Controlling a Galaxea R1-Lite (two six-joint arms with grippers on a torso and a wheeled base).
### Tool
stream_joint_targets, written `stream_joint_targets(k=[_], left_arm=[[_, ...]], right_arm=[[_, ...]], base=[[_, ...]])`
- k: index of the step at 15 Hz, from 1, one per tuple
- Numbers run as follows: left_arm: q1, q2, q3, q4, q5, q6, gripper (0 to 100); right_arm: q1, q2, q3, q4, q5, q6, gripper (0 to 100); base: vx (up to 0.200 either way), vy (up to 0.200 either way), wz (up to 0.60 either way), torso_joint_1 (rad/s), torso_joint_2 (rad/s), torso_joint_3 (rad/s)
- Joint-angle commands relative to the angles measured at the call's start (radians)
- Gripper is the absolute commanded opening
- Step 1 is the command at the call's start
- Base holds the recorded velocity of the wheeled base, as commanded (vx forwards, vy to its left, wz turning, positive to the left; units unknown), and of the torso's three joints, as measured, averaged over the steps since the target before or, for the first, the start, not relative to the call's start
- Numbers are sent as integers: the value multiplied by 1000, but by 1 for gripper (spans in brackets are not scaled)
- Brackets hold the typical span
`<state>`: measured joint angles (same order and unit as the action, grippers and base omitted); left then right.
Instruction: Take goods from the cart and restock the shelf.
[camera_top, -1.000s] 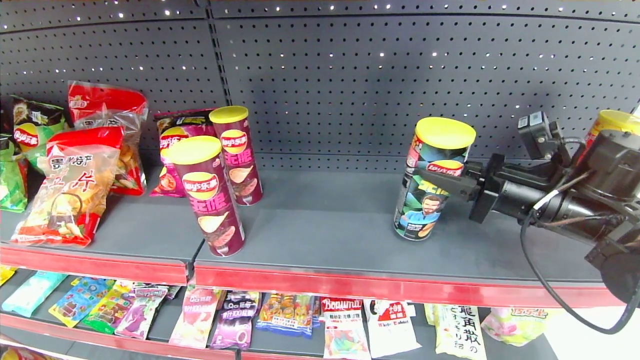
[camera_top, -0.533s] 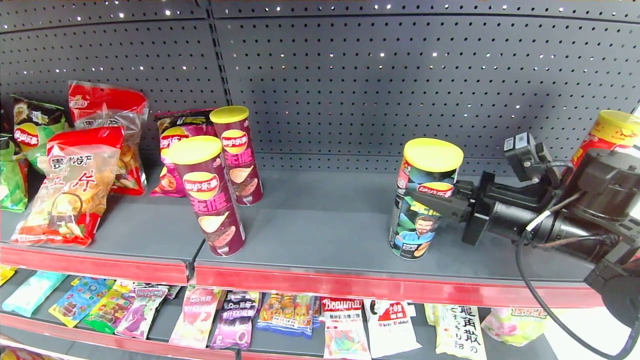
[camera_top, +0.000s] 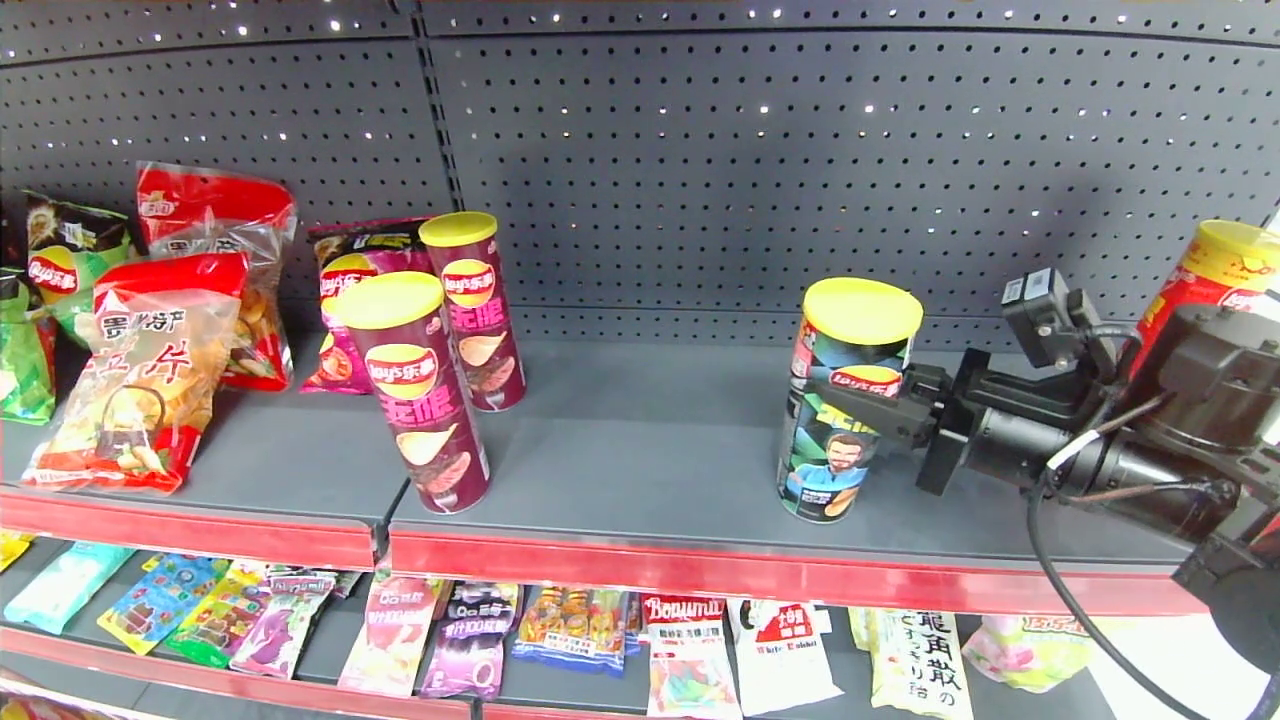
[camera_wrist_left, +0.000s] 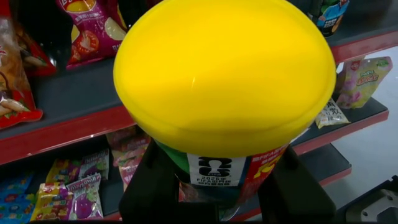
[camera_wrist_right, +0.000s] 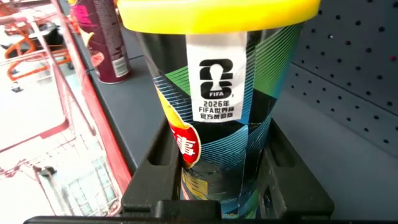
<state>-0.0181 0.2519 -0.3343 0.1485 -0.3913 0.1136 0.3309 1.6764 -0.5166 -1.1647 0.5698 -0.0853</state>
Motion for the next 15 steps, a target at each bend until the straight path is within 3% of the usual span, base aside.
stream_joint_targets(k=[1, 5, 7, 15], left_arm=[[0, 0, 0, 0, 0, 0, 0], [0, -2, 1, 0, 0, 0, 0], [0, -3, 8, 0, 0, 0, 0], [0, -11, 9, 0, 0, 0, 0]], right_arm=[[4, -7, 12, -1, -16, -1, 0], [23, -33, 47, -10, -77, 39, 0], [65, -38, 52, -16, -156, 98, 0], [131, -38, 75, -24, -298, 99, 0]], base=[[0, 0, 0, 0, 0, 0], [0, 0, 0, 0, 0, 0], [0, 0, 0, 0, 0, 0], [0, 0, 0, 0, 0, 0]])
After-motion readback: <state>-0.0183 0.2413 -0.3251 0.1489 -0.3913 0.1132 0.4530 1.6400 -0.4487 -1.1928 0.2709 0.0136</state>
